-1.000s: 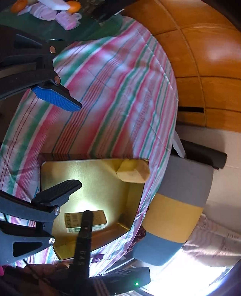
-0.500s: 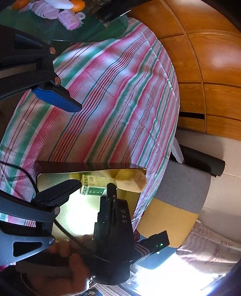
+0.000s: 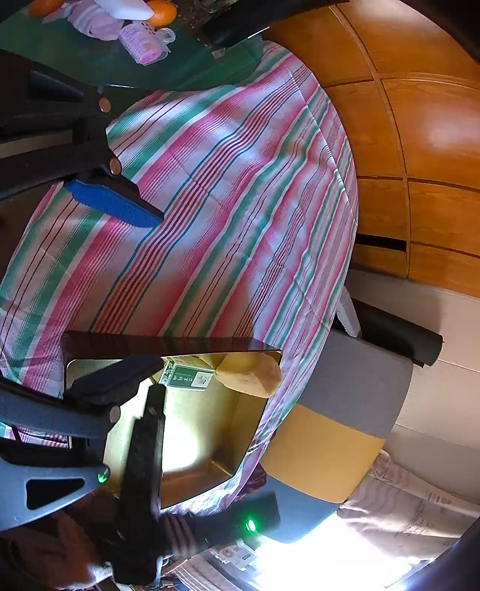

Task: Organize objects
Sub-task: 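Carry the green box into the gold tray and release it beside the sponge with the right tool, then return both tools to the pile and grasp a second yellow sponge with the left tool, then grasp the purple wrapped candy with the right tool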

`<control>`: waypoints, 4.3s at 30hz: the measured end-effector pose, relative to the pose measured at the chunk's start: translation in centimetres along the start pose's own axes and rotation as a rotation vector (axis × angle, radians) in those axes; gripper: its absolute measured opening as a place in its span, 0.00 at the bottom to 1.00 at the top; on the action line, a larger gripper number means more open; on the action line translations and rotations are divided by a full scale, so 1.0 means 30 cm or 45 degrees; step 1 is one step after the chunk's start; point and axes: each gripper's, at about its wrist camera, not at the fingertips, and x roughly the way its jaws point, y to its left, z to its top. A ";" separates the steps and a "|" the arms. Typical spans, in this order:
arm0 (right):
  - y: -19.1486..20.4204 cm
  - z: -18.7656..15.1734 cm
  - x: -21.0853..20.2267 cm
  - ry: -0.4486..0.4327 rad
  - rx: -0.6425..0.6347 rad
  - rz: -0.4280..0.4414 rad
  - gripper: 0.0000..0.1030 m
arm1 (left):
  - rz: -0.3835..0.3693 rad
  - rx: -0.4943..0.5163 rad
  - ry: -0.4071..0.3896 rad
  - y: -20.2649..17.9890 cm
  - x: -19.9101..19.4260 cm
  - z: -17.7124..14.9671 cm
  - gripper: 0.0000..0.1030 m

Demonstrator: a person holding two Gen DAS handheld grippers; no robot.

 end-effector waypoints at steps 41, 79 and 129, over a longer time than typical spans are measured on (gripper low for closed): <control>-0.159 -0.296 -0.400 -0.491 -0.076 -0.260 0.86 | -0.042 0.374 -0.150 -0.323 -0.133 -0.090 0.67; -1.380 -0.926 -0.938 -0.834 1.282 -0.391 0.97 | -0.723 1.078 0.266 -1.258 -0.022 -0.392 0.68; -1.365 -0.840 -0.829 -0.649 1.116 -0.238 0.99 | -0.718 1.042 0.325 -1.175 0.087 -0.565 0.50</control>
